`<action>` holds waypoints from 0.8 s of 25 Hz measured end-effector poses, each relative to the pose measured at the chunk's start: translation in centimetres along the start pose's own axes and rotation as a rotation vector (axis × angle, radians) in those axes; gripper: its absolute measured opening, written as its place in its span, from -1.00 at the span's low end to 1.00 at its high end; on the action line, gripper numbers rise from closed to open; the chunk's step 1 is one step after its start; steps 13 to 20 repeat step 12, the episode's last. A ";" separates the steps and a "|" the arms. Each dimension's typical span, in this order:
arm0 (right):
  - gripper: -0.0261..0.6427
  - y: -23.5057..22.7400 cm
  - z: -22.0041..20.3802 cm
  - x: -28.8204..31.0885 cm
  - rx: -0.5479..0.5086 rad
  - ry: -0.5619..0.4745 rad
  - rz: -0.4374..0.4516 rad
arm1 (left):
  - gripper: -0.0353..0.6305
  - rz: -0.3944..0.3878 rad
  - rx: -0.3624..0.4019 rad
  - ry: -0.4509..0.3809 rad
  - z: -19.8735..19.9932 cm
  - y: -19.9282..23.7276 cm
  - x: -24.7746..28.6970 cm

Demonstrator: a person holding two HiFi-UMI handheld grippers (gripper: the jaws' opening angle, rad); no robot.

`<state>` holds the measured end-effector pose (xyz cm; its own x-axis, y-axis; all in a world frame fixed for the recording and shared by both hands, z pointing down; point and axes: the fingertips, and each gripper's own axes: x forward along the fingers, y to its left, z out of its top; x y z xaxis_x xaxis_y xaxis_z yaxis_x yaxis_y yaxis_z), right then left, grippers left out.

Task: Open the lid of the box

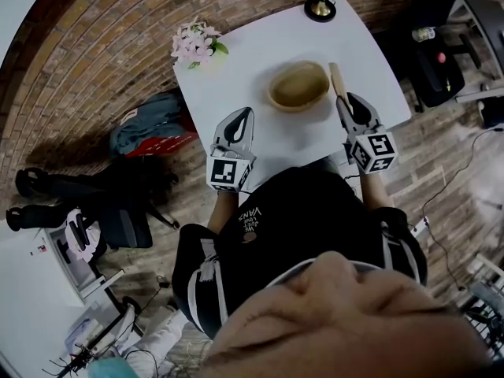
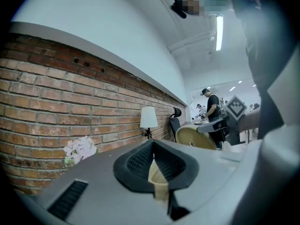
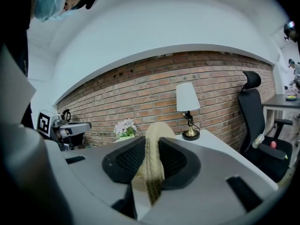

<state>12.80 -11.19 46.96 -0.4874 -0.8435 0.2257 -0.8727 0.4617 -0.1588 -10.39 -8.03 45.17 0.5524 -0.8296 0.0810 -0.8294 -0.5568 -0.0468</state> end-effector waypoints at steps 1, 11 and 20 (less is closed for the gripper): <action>-0.67 0.0 0.0 -0.1 0.000 0.001 -0.002 | -0.86 -0.005 0.000 0.002 -0.1 -0.1 0.0; -0.67 0.6 -0.4 -0.3 -0.018 0.006 -0.003 | -0.86 -0.006 -0.006 0.008 -0.2 -0.5 -0.2; -0.67 0.7 -0.4 -0.3 -0.021 0.007 -0.002 | -0.86 -0.004 -0.008 0.008 -0.3 -0.5 -0.3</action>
